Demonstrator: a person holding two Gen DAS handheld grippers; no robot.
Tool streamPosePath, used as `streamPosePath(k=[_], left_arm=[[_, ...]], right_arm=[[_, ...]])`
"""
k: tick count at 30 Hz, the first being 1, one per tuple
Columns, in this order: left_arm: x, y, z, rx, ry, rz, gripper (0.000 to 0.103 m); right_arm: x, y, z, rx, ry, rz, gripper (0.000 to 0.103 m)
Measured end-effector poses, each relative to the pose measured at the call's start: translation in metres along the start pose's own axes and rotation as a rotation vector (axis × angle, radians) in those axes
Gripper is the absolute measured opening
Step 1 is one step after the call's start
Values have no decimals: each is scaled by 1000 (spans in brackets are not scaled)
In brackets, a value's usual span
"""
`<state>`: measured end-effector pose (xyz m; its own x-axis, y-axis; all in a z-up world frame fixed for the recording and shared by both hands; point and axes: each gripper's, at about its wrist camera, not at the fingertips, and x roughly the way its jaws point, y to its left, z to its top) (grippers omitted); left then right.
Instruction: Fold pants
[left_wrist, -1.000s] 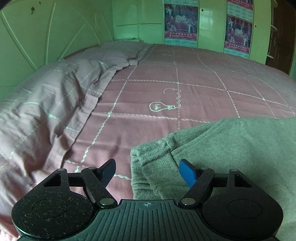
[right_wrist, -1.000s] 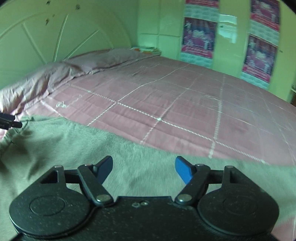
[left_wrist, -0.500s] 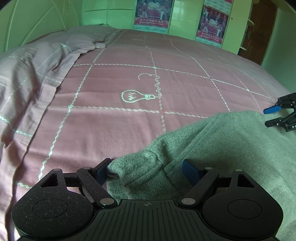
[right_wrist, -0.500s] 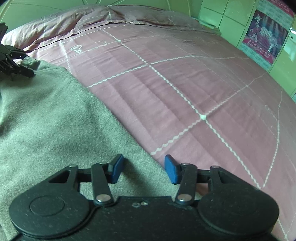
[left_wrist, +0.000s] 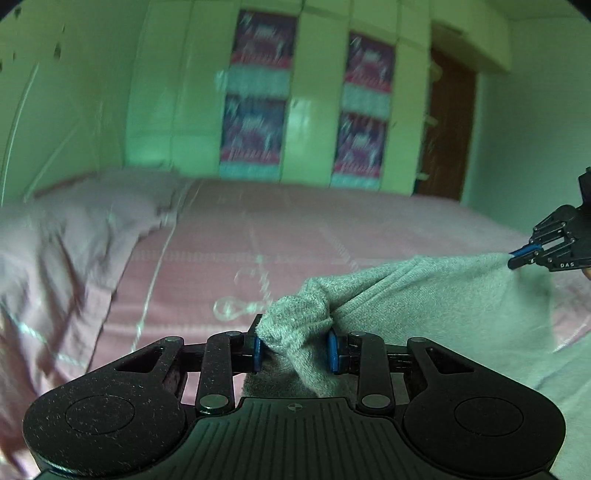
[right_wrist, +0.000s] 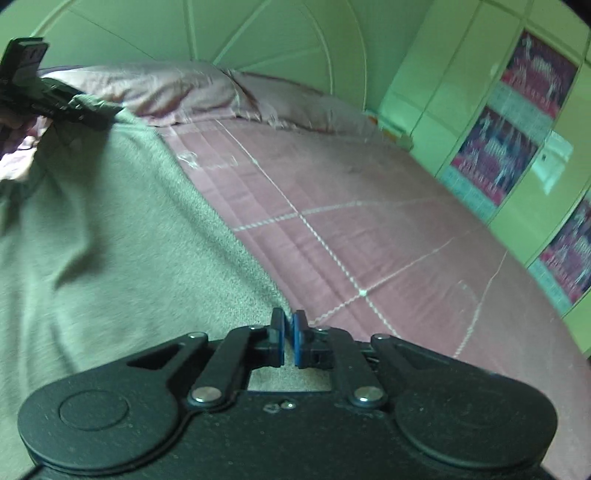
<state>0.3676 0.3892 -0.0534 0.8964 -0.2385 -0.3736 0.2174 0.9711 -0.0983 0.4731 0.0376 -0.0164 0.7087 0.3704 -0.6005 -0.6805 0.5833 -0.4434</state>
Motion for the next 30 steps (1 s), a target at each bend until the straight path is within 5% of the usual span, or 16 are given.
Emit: streamPosePath(k=[5,11,13,16,23,27,30], left_arm=[[-68,-28,-3,89,-69,-34,32],[-123,-74,-53,138,38,4,33],[-133,-85,-70,119,102,59,57],[-159,-93,-89,-10,145,133,66],[-214,-92,-107,-353,132,302,66],[-225,-88,-112,-626,53,197,66],[-209,-85,-112,-806,24,110,66]], right_arm=[[-81,49,-16,-63,-44,-29,0],[-112,137,-75,-114,0,-67,3],[-110,153,-92,-29,46,-80,10],[-127,158,-106,164,32,-89,11],[-163,150,-129,506,-33,-121,17],[-158,134,-137,739,-48,-117,31],[-146,120,-148,916,-44,-93,32]])
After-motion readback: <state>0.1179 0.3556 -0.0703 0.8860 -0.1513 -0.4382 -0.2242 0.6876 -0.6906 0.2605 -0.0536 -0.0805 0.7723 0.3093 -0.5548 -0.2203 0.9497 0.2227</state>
